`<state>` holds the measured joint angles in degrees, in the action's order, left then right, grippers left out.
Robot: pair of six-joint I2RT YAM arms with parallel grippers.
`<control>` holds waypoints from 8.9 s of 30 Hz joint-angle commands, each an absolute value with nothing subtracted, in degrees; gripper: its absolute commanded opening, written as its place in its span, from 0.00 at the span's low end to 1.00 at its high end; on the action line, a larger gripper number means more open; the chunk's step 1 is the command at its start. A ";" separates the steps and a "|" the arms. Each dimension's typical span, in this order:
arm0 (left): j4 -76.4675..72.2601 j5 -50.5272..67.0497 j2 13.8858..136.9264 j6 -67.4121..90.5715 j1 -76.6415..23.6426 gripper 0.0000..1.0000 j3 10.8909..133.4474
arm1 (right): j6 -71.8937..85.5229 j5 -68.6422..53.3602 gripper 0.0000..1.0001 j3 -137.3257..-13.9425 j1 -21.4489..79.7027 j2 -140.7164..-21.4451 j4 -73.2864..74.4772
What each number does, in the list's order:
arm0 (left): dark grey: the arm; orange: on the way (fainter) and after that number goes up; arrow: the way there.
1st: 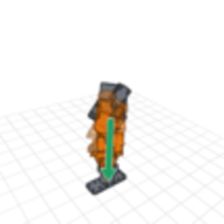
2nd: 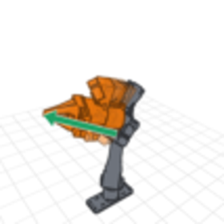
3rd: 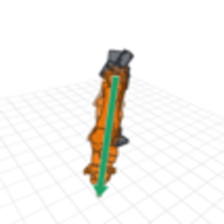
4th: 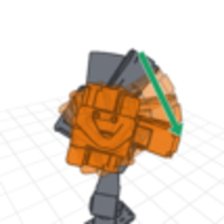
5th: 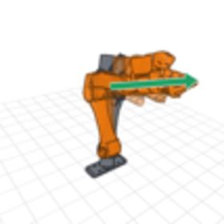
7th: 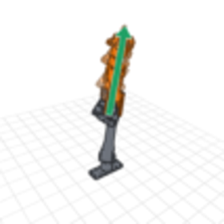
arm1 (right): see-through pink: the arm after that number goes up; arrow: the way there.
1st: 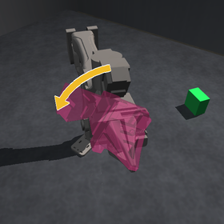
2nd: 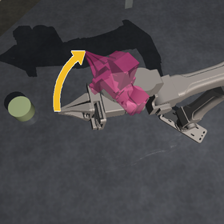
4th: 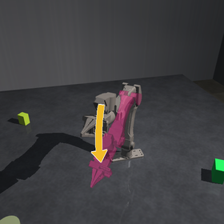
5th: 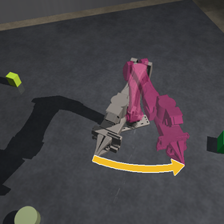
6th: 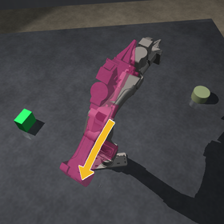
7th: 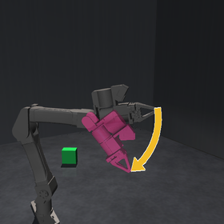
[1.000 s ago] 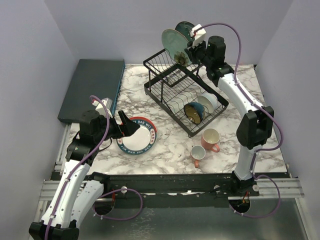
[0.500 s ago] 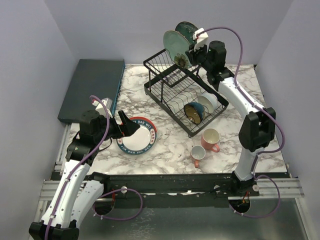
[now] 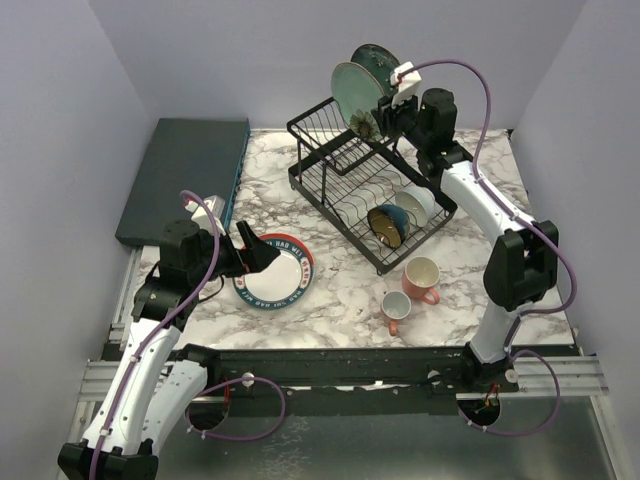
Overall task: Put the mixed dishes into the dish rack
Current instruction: Insert the plate into the dish rack, then pick up the plate at the center of the board, then insert the plate into the dish rack.
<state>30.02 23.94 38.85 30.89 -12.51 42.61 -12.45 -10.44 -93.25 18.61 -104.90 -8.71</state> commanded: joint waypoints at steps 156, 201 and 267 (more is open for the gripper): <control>23.56 1.32 74.88 49.15 -13.17 0.00 34.22 | 34.81 -21.13 0.59 -53.24 37.78 -96.84 -9.47; 19.34 3.21 80.05 48.60 -22.24 0.00 35.20 | 38.76 -25.80 0.44 -55.05 40.77 -103.85 -20.52; 32.94 10.90 42.65 31.93 -24.18 0.84 48.92 | 9.54 -5.13 0.00 -62.01 42.88 -64.99 15.15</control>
